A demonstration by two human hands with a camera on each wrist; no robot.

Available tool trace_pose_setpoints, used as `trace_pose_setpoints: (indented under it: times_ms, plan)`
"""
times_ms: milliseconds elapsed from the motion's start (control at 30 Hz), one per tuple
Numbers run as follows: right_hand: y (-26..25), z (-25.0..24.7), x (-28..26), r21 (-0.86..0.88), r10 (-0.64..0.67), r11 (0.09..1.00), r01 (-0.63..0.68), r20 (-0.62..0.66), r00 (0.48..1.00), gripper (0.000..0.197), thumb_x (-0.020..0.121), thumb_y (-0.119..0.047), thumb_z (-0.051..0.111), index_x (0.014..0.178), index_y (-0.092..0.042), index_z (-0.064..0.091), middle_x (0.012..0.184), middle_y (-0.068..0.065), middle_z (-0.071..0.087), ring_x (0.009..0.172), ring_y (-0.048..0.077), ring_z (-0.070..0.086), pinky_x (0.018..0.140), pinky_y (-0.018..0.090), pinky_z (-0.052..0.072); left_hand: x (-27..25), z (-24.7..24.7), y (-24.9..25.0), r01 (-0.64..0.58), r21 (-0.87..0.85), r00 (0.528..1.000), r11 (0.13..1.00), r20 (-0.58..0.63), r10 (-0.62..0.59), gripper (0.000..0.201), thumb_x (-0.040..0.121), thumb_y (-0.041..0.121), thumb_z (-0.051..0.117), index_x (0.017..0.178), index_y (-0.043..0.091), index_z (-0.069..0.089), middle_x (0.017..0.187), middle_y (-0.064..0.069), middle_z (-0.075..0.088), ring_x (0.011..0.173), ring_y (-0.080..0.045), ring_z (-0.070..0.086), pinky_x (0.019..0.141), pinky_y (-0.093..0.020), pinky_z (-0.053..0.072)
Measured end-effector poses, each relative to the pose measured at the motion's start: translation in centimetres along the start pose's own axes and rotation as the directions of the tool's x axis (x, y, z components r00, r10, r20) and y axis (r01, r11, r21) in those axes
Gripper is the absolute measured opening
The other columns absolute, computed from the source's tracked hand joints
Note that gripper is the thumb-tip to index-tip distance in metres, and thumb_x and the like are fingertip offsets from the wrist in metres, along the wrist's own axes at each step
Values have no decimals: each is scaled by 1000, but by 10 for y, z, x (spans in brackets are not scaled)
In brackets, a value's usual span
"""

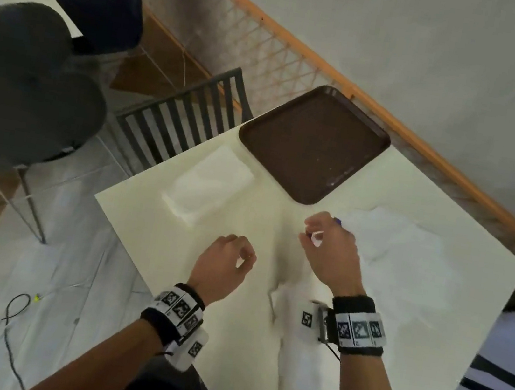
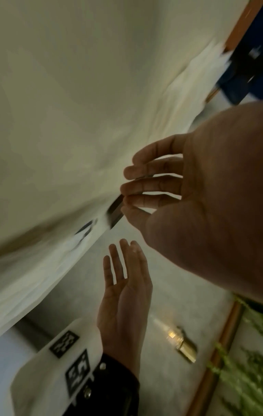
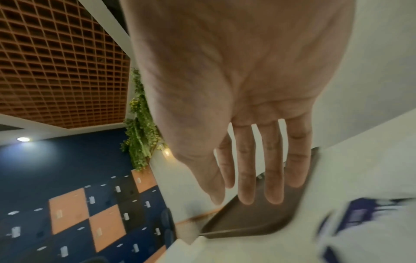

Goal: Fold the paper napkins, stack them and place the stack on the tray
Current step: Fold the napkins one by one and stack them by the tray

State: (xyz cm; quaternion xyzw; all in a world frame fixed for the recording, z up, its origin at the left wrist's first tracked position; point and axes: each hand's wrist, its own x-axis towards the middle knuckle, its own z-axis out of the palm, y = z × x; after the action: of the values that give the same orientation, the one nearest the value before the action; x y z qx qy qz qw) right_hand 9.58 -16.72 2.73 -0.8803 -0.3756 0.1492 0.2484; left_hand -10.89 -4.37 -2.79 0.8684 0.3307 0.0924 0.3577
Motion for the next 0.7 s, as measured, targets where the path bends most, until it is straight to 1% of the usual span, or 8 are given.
trace_pose_setpoints:
  times_ms: [133,233,333,400,467,533,600,700]
  plan:
    - [64,-16,-21,-139,159,981,-138,149,976,57,87,-40,87,134,-29,57,134,-5,66,123,25,65,99,42,54,-15,49,37,-48,-14,986,999,158,49,30,96,52,67,109,25,65,104,11,64,103,-14,59,90,-36,52]
    - [90,-16,-26,-247,231,955,-163,277,933,87,75,-52,94,147,-35,47,138,-3,61,130,28,57,108,48,49,-25,78,56,-103,111,956,988,286,68,54,90,63,69,126,23,59,122,5,57,117,-20,51,99,-39,47]
    - [102,-17,-27,-240,216,960,-145,305,927,68,78,-43,93,135,-36,57,128,-6,68,124,25,60,106,47,49,-29,90,64,-124,245,947,962,318,41,61,85,59,73,131,26,51,130,4,45,124,-24,43,101,-40,40]
    - [106,-22,-31,-192,151,977,-96,298,942,34,84,-33,89,109,-39,67,109,-11,71,109,20,68,99,45,54,-29,91,66,-106,260,957,960,288,28,64,83,58,75,132,26,49,131,4,44,125,-25,41,102,-40,39]
    - [102,-33,-38,-75,39,997,-18,278,960,23,84,-25,89,88,-38,70,91,-15,71,92,10,68,88,41,57,-29,91,64,-110,226,968,968,244,53,77,80,60,77,141,27,45,136,4,40,128,-24,39,105,-39,38]
    - [89,-51,-47,81,-88,994,69,256,963,23,83,-17,91,83,-31,73,87,-13,74,88,7,68,83,34,54,-27,87,64,-88,64,976,994,205,73,96,75,65,82,152,27,38,143,6,37,132,-19,34,110,-33,35]
    - [73,-72,-53,239,-188,961,137,210,959,23,83,-9,90,85,-27,76,90,-9,77,92,13,70,84,33,53,-24,74,72,-18,-165,981,986,187,50,103,69,68,87,153,31,40,145,13,43,133,-10,38,112,-28,36]
    - [55,-99,-58,398,-219,901,174,71,973,26,86,2,83,91,-22,75,95,-5,76,94,19,72,82,35,54,-17,49,87,86,-455,977,886,211,14,69,70,57,94,129,35,65,125,17,70,117,-6,65,105,-35,54]
